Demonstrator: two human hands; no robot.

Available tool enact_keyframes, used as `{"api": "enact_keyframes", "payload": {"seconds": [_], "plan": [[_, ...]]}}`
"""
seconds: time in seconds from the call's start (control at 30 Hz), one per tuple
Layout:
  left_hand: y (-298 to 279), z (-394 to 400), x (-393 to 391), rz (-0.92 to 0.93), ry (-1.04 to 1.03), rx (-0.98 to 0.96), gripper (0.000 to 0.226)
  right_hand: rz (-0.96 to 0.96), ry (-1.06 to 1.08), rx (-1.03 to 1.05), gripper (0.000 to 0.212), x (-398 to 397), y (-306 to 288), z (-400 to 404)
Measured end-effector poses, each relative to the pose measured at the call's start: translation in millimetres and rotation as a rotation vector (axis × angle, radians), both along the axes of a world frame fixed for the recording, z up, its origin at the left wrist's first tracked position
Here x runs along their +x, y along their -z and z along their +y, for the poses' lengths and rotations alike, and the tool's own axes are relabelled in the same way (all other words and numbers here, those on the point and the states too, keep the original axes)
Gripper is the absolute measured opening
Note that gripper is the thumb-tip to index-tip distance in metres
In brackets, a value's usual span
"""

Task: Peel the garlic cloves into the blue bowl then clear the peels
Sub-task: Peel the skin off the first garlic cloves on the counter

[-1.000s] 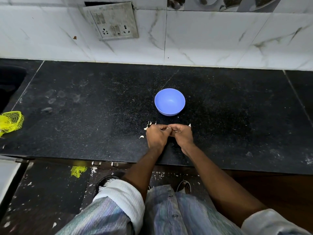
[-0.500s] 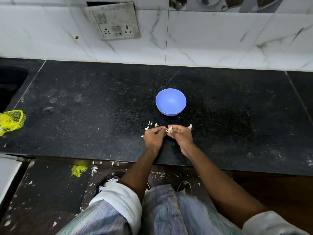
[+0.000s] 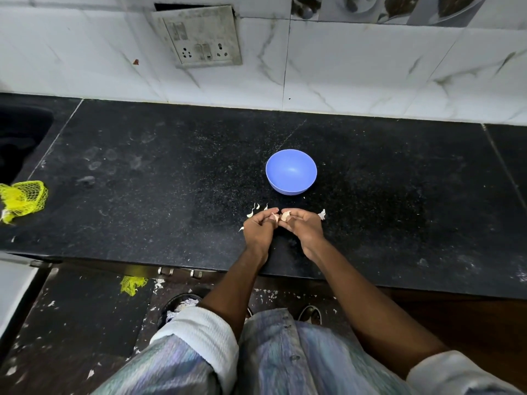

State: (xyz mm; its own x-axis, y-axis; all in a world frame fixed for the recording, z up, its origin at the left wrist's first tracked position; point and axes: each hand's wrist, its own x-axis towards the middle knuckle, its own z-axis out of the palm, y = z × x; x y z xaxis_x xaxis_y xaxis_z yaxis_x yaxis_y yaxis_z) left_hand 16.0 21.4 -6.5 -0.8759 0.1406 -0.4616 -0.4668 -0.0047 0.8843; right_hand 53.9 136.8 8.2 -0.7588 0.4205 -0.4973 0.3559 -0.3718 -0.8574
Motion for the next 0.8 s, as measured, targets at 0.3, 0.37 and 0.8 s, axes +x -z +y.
{"api": "enact_keyframes", "payload": {"seconds": [0.3, 0.37, 0.8], "plan": [[-4, 2, -6, 0.039, 0.064, -0.097, 0.018, -0.017, -0.050, 0.051, 0.016, 2, 2, 0], [-4, 2, -7, 0.021, 0.033, -0.111, 0.021, -0.011, -0.054, 0.069, 0.015, 2, 0, -1], [-10, 14, 5, 0.089, -0.141, -0.355, 0.005, -0.051, 0.045, 0.144, 0.019, -3, 0, -12]]}}
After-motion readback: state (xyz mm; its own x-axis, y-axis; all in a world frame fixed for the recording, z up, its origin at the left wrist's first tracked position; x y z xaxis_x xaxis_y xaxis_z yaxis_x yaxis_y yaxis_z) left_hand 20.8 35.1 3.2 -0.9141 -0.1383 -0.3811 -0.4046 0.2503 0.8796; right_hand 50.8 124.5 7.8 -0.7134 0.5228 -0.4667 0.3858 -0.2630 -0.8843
